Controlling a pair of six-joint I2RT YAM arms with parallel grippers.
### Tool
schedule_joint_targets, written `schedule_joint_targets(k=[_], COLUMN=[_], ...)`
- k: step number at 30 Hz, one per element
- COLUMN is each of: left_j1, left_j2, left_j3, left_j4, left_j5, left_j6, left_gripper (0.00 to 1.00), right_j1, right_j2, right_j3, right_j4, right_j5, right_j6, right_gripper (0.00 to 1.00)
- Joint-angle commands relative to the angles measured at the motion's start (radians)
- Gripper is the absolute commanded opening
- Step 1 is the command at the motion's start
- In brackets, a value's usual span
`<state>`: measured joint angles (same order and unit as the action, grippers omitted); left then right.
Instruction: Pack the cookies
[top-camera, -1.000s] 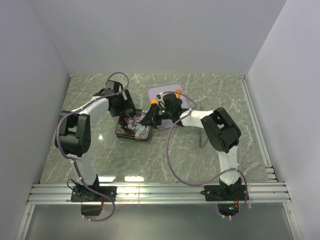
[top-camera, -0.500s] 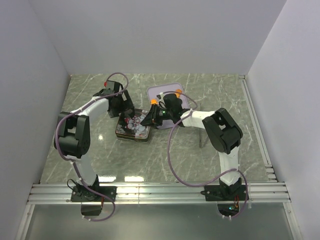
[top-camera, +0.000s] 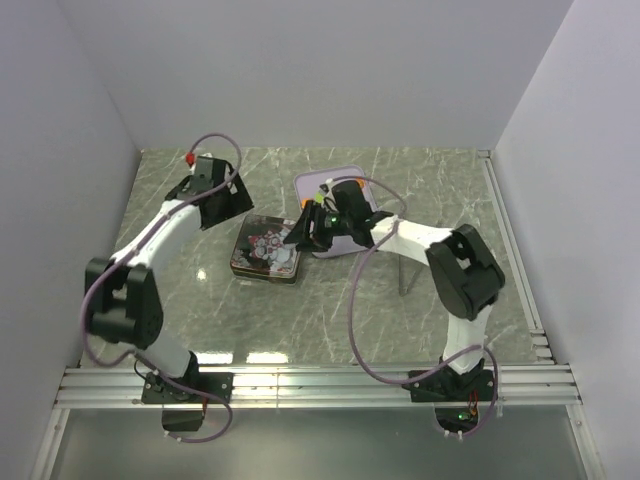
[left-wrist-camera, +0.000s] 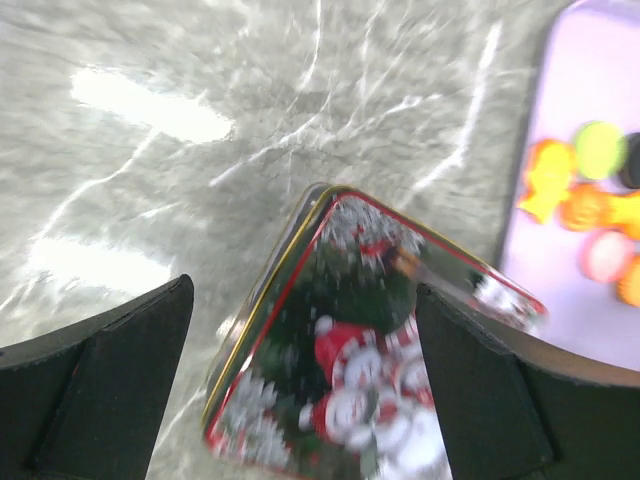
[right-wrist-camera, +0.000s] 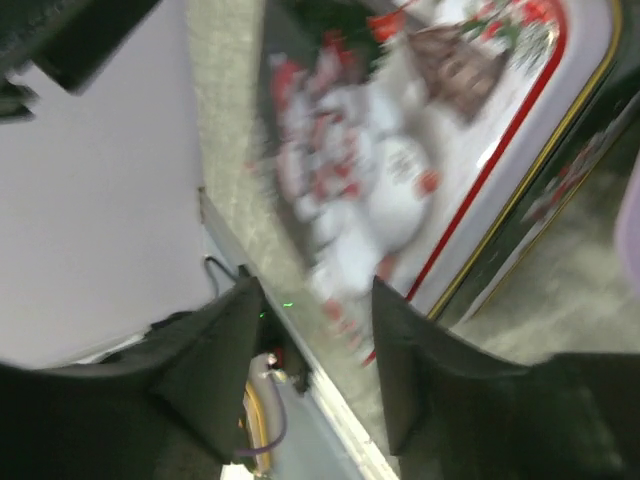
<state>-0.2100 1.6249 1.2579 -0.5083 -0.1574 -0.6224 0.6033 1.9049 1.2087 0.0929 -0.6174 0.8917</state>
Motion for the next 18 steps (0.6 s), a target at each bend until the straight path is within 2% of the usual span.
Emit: schedule_joint_targets(k=[1, 5, 10, 15, 17, 18], left_j1=[0.036, 0.07, 0.073, 0.073, 0.073, 0.073], left_j2=[-0.18, -0.319, -0.466, -0.621, -0.692, -0.712], left_j3=[-0.058, -0.117, -0.161, -0.235, -0.275, -0.284], left_j4=[0.037, 0.07, 0.074, 0.04, 0.027, 0.014], left_j5=[-0.033, -0.008, -0.004, -0.007, 0.013, 0.013], left_j6=[-0.019, -0.039, 0.003, 0.032, 0.027, 0.021], left_gripper=[0.99, 0.99, 0.99, 0.99, 0.99, 0.99], right_j1=[-0.048, -0.094, -0.096, -0.097, -0.114, -0.161], right_j2=[-0.216, -0.328, -0.435, -0.627, -0.694, -0.716], right_j3=[-0.009, -0.025, -0.029, -0.135, -0.112, -0.1], right_j4=[0.01, 0.045, -0.06, -0.104, -0.16, -0.177], right_j5=[0.044, 0.031, 0.065, 0.067, 0.112, 0.125], right_j6=[0.045, 0.128, 0.047, -0.017, 0.036, 0.093], right_gripper=[0.67, 0.7, 0.71, 0.71, 0.72, 0.74])
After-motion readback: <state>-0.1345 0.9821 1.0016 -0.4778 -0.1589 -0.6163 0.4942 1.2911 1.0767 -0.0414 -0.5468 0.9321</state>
